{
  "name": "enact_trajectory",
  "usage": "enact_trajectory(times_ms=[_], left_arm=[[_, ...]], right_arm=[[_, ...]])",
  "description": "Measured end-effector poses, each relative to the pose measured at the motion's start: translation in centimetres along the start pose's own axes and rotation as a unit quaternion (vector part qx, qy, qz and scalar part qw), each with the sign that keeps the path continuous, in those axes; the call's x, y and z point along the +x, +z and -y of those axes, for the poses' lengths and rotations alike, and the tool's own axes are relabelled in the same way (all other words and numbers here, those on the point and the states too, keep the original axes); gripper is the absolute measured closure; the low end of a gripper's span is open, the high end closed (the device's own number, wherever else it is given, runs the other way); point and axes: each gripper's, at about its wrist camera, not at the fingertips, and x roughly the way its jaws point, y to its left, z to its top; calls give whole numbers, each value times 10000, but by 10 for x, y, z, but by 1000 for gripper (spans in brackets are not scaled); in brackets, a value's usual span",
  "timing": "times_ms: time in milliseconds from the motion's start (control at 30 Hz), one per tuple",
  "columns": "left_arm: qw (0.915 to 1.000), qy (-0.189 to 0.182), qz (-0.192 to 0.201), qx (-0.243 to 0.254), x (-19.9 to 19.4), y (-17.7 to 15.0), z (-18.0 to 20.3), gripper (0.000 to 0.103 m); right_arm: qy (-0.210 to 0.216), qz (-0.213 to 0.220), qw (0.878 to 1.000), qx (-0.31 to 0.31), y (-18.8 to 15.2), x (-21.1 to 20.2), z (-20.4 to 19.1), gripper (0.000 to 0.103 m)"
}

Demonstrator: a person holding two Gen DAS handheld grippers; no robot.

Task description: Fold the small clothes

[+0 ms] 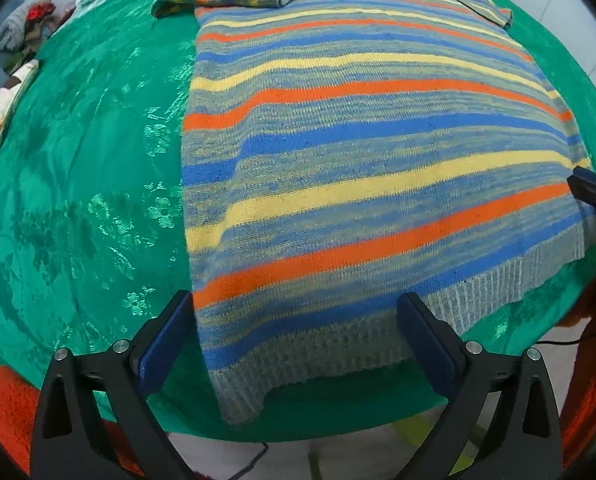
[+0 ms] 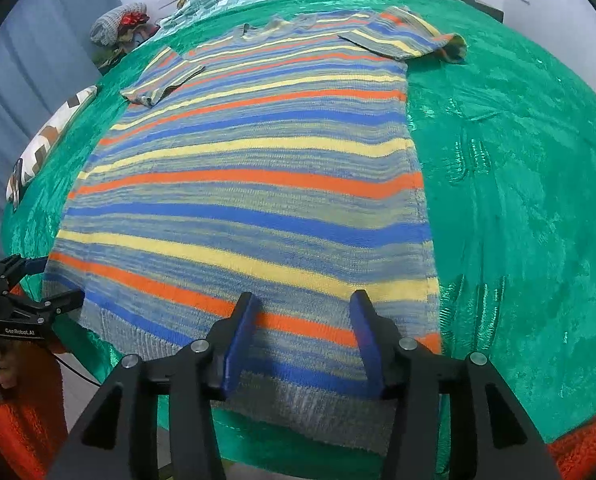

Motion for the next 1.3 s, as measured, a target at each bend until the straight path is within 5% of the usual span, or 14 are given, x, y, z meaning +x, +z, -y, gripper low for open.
enact_trajectory(times_ms=[1300], left_arm=[[10000, -5, -23, 18, 10, 9, 4, 0]], right_arm=[[-72, 12, 9999, -126, -1, 0, -2, 46]])
